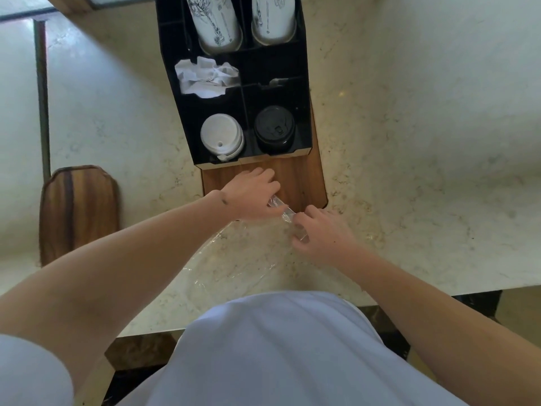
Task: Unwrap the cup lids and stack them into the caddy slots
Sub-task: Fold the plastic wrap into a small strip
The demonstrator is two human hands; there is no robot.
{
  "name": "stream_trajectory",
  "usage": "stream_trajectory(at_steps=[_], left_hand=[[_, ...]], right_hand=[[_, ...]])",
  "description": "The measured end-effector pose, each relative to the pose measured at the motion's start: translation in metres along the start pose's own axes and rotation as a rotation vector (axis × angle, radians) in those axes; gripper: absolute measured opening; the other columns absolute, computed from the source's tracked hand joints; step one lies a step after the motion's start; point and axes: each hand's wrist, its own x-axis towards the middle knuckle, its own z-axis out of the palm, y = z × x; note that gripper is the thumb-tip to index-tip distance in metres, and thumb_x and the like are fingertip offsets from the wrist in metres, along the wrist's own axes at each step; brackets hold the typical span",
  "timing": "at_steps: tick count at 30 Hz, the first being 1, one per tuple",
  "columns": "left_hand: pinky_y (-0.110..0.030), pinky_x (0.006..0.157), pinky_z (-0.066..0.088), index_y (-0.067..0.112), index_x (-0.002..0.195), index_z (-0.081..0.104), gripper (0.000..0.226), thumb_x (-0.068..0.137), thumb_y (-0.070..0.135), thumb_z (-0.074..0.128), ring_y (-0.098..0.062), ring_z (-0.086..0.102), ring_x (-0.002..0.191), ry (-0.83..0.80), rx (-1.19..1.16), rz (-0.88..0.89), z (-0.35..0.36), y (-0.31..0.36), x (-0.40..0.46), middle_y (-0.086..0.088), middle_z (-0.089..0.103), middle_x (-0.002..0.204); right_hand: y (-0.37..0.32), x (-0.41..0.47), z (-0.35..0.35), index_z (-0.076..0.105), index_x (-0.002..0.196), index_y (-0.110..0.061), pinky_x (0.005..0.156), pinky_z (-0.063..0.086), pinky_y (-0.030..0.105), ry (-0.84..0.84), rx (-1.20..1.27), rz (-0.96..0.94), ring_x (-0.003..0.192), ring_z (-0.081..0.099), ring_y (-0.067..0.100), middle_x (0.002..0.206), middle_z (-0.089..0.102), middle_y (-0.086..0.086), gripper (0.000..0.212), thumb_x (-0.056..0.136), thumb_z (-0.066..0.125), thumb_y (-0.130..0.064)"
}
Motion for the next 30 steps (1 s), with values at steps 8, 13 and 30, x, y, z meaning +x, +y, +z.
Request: stream_trajectory(at_steps=[8, 13, 30], left_hand=[[-0.036, 0.080, 0.042, 0.015, 0.115, 0.058, 0.028, 0.097, 0.036, 0.063, -0.026, 0.050, 0.107, -0.037, 0.018, -0.024, 0.002, -0.002, 0.010, -0.008, 0.053, 0.119], [-0.038, 0.084, 0.045, 0.020, 0.131, 0.049, 0.045, 0.092, 0.022, 0.071, -0.027, 0.051, 0.113, -0.023, -0.052, -0.037, 0.003, -0.006, 0.009, -0.006, 0.054, 0.124], [-0.034, 0.063, 0.043, 0.020, 0.083, 0.050, 0.015, 0.096, 0.013, 0.050, -0.020, 0.051, 0.079, -0.028, -0.178, -0.074, 0.001, 0.000, 0.005, 0.001, 0.057, 0.081]], right_hand=[[0.007, 0.007, 0.007, 0.070, 0.098, -0.014, 0.064, 0.052, 0.041, 0.023, 0.227, 0.147, 0.070, 0.057, 0.026, 0.091, 0.056, 0.004, 0.011, 0.094, 0.067, -0.024], [0.006, 0.010, 0.009, 0.059, 0.103, -0.018, 0.067, 0.046, 0.034, 0.009, 0.281, 0.233, 0.076, 0.053, 0.018, 0.094, 0.050, -0.004, 0.016, 0.092, 0.069, -0.026], [0.024, 0.027, -0.017, 0.066, 0.096, -0.015, 0.068, 0.050, 0.038, 0.044, 0.094, 0.127, 0.083, 0.057, 0.023, 0.086, 0.057, -0.001, 0.010, 0.091, 0.058, -0.012]])
